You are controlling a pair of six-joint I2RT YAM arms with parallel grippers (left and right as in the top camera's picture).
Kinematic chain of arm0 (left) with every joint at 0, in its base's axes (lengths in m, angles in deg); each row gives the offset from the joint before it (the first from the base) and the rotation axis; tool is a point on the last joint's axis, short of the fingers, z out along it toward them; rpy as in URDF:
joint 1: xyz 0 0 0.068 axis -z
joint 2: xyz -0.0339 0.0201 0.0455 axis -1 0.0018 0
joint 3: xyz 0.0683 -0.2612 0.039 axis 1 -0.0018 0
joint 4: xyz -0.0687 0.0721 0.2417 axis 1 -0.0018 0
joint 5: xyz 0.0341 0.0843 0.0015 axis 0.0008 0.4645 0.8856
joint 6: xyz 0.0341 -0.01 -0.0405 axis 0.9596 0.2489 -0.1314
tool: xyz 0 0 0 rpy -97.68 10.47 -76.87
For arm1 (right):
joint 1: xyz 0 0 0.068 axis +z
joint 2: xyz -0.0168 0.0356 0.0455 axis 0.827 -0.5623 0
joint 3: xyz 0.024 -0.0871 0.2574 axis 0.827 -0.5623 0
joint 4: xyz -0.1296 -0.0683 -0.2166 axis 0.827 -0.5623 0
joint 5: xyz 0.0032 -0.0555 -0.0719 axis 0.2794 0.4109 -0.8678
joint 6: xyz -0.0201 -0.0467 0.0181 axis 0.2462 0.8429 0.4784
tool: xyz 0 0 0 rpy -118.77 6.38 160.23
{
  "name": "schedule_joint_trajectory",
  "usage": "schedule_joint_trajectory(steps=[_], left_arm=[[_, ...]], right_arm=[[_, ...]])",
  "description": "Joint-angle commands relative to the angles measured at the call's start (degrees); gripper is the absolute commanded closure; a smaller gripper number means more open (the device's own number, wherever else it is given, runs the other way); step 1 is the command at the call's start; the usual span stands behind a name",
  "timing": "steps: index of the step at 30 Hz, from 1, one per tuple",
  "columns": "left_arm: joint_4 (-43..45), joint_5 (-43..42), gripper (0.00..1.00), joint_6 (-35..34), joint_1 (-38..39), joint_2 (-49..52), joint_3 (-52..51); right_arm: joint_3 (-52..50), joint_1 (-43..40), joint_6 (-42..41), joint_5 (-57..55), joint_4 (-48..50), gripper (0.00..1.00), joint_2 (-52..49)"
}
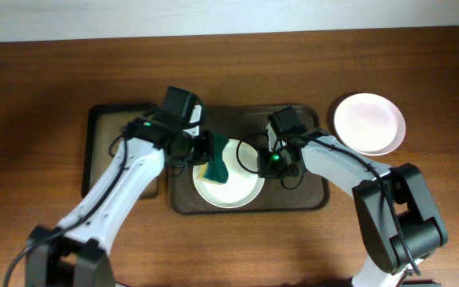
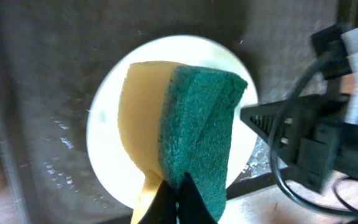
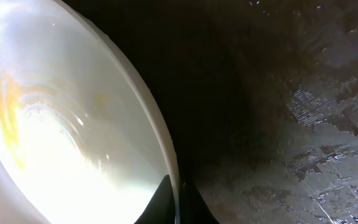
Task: Clean dirty plates on tray and stack at the side
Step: 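Bring the sponge in the left gripper down onto the held plate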
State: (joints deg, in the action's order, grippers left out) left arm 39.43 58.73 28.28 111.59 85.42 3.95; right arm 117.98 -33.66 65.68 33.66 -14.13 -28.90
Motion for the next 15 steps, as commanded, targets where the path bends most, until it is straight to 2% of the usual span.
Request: schedule_joint_trajectory(steps=[1,11,15], left_arm=[[1.7,-0.9,1.0,-2.1,0.0,4.1,0.0],[8.4,-4.8,1.0,-2.0,2.3,14.6,0.0],[7.0,4.1,1.0,-1.6,3.1,17.1,0.0]], right_arm=[[-1.1,0.3,-0.7,-0.6,0.0,0.96,-1.1],[-1.1,0.3,-0.7,-0.7,0.2,0.96,-1.1],[-1.2,0.3,-0.7,-0.9,0.0,0.95,-1.2]])
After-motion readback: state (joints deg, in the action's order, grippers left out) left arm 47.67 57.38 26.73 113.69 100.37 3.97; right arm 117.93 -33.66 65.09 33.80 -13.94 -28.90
